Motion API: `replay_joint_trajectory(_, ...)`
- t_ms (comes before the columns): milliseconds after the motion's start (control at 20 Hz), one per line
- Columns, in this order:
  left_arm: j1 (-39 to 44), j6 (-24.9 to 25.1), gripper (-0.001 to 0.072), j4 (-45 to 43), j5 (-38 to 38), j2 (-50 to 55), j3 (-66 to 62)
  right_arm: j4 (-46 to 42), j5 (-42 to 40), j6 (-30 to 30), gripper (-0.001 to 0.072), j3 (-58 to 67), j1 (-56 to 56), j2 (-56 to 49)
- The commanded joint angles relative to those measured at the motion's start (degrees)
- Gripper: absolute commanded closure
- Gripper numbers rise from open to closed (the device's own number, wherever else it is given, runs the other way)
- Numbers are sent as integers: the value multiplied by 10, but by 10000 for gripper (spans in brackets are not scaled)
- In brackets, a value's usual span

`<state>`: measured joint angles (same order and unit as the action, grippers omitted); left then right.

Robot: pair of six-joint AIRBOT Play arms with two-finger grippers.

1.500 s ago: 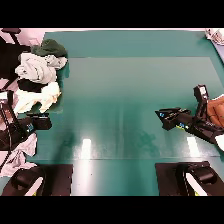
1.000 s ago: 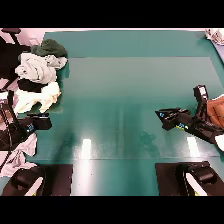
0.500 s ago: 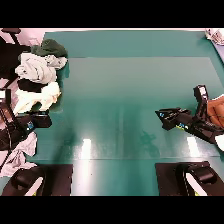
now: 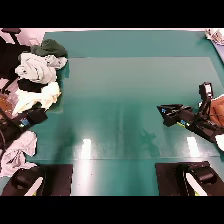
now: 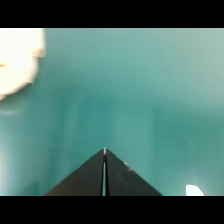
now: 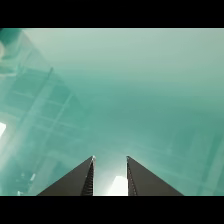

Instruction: Fold the shirts.

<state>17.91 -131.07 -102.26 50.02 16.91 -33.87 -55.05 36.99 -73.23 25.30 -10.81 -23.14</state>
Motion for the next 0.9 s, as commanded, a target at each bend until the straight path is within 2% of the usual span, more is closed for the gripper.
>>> replay_joint_trajectory(0, 0, -76, 681, -201, 126, 55, -100, 1, -1, 0, 476, 0, -1, 0)
replay_joint_trajectory(50, -4, -54, 680, -237, 160, 94, -139, 1, 4, 0, 476, 0, -1, 0)
replay_joint_trajectory(150, -43, 25, 679, -247, 170, 195, -219, 1, 9, -4, 476, 0, -1, 0)
replay_joint_trajectory(200, -67, 53, 598, -235, 164, 252, -262, 1, 12, -14, 476, 0, -1, 0)
replay_joint_trajectory(250, -96, 58, 441, -220, 169, 317, -313, 1, 16, -32, 476, 0, -1, 0)
replay_joint_trajectory(300, -128, 76, 250, -197, 176, 382, -367, 1, 22, -51, 476, 0, -1, 0)
replay_joint_trajectory(350, -161, 102, 133, -163, 181, 442, -419, 2, 31, -72, 476, 0, -1, 0)
replay_joint_trajectory(500, -252, 198, 138, -20, 186, 606, -575, 17, 74, -126, 467, 1, -1, 0)
replay_joint_trajectory(600, -287, 228, 137, 8, 177, 684, -645, 49, 85, -129, 467, 1, -1, 0)
replay_joint_trajectory(750, -316, 282, 137, 23, 133, 754, -677, 71, 85, -150, 462, 1, -1, 0)
replay_joint_trajectory(850, -331, 335, 137, 81, 90, 786, -677, 75, 83, -167, 395, 1, -1, 0)
